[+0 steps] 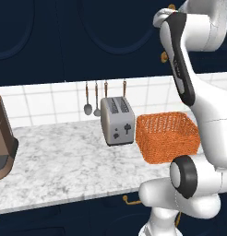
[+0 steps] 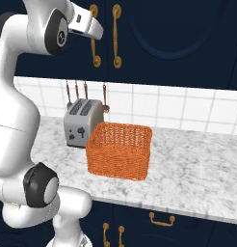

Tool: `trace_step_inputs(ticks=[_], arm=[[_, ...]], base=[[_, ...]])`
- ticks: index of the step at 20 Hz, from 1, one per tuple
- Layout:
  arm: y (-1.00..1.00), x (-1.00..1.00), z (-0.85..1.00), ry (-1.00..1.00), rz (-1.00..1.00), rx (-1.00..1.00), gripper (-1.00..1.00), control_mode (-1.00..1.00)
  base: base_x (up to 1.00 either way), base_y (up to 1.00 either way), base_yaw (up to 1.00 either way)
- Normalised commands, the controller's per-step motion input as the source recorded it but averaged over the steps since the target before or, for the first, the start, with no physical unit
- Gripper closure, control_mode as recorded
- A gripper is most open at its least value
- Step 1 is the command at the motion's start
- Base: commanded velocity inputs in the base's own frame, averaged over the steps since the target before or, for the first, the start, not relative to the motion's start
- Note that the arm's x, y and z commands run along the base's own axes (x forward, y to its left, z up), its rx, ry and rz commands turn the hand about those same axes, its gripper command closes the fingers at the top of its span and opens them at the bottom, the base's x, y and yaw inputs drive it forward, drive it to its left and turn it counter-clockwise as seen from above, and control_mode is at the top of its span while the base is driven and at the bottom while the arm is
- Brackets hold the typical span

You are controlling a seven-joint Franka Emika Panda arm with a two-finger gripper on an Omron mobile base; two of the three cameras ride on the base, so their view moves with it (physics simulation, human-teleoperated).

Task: Open the cabinet, pick up the bread from the cabinet and place it in the basket. Then move the basket to the dining counter.

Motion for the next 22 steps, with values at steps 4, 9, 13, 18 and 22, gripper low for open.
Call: trace_step_inputs(ticks=[4, 9, 13, 18, 22], arm=[[-0.24, 0.37, -0.09, 0.00, 0.00, 0.02, -1.00, -1.00], [-0.26, 0.26, -0.22, 0.00, 0.00, 0.00, -1.00, -1.00], [0.01, 0.34, -0.09, 0.00, 0.00, 0.00, -1.00, -1.00], [0.03, 0.21, -0.09, 0.00, 0.00, 0.00, -1.00, -1.00], [0.01, 0.23, -0.15, 0.00, 0.00, 0.00, -1.00, -1.00]], base=[[0.00, 0.00, 0.00], [0.00, 0.00, 0.00], [0.00, 0.00, 0.00], [0.00, 0.00, 0.00], [0.00, 0.00, 0.00]])
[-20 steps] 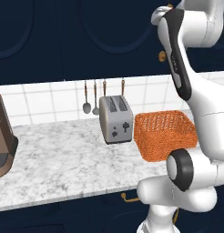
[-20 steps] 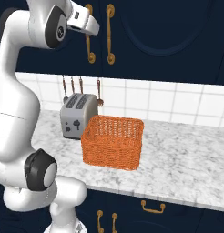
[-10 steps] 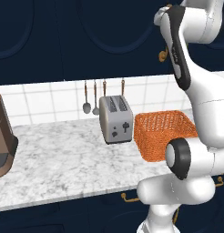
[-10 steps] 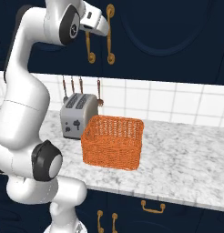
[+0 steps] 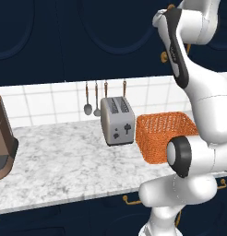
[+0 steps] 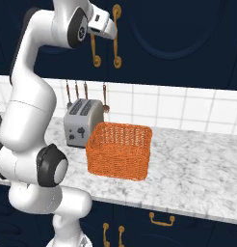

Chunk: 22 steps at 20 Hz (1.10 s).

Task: Open the cabinet, pick up the bread from the cabinet and place it in the basket. Then move the basket to the dining counter.

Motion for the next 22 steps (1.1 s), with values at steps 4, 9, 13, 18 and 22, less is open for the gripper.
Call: trace_step_inputs(ticks=[4, 9, 13, 18, 22], arm=[[0.08, 0.22, -0.12, -0.03, 0.00, 0.00, -1.00, -1.00], [0.10, 0.27, -0.14, -0.05, 0.00, 0.00, -1.00, -1.00], [0.21, 0.35, -0.13, -0.09, 0.00, 0.00, -1.00, -1.00], [0.22, 0.25, 0.00, -0.03, 0.00, 0.00, 1.00, -1.00], [0.24, 0.22, 0.00, 0.00, 0.00, 0.00, 1.00, -1.00]], base=[[0.00, 0.00, 0.00], [0.00, 0.00, 0.00], [0.00, 0.00, 0.00], [0.00, 0.00, 0.00], [0.00, 0.00, 0.00]])
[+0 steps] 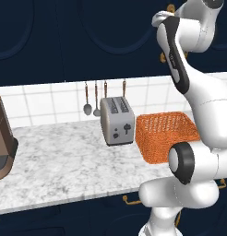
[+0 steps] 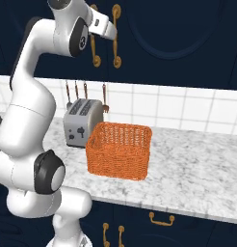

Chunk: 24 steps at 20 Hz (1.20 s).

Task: Open the cabinet, pick up the bread from the cabinet and place it in the basket. Then move the basket to the dining counter.

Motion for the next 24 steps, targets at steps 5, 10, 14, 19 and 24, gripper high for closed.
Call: trace_step_inputs(ticks=[5, 10, 14, 19, 24], arm=[[0.13, -0.08, 0.00, 0.00, -0.04, 0.00, 1.00, -1.00], [0.26, -0.62, 0.00, 0.01, -0.11, 0.00, 1.00, -1.00], [0.23, -0.98, 0.00, 0.00, -0.10, 0.00, 1.00, -1.00], [0.09, -1.00, 0.00, 0.00, -0.06, 0.00, 1.00, -1.00], [0.22, -0.88, 0.00, 0.03, -0.01, -0.08, 1.00, -1.00]], base=[[0.00, 0.00, 0.00], [0.00, 0.00, 0.00], [0.00, 0.00, 0.00], [0.00, 0.00, 0.00], [0.00, 0.00, 0.00]])
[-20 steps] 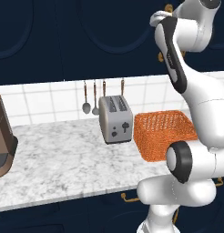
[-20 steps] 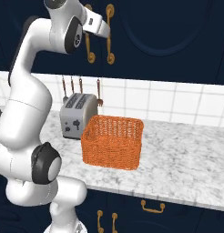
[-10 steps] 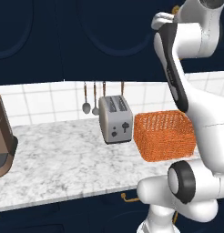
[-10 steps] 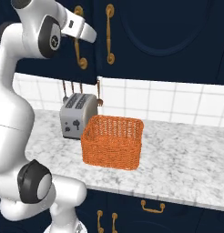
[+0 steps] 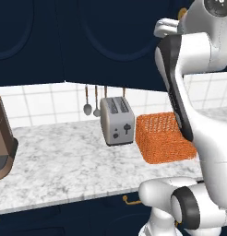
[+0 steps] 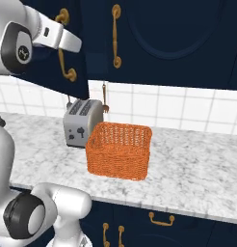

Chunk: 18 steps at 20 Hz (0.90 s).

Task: Open the cabinet, pick up the bread from the cabinet and place it in the basket. Then move the basket to the dining counter.

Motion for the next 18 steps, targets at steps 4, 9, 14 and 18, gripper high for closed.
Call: trace_step_inputs(ticks=[4, 9, 14, 18], arm=[[0.51, -0.52, 0.00, 0.11, -0.08, -0.08, 1.00, -1.00], [0.56, -0.55, 0.00, 0.12, -0.19, -0.05, -1.00, -1.00], [0.29, -0.52, 0.00, 0.02, -0.16, -0.01, -1.00, -1.00], [-0.08, -0.68, 0.00, 0.00, -0.10, 0.01, -1.00, -1.00]], base=[[0.00, 0.00, 0.00], [0.00, 0.00, 0.00], [0.00, 0.00, 0.00], [0.00, 0.00, 0.00]])
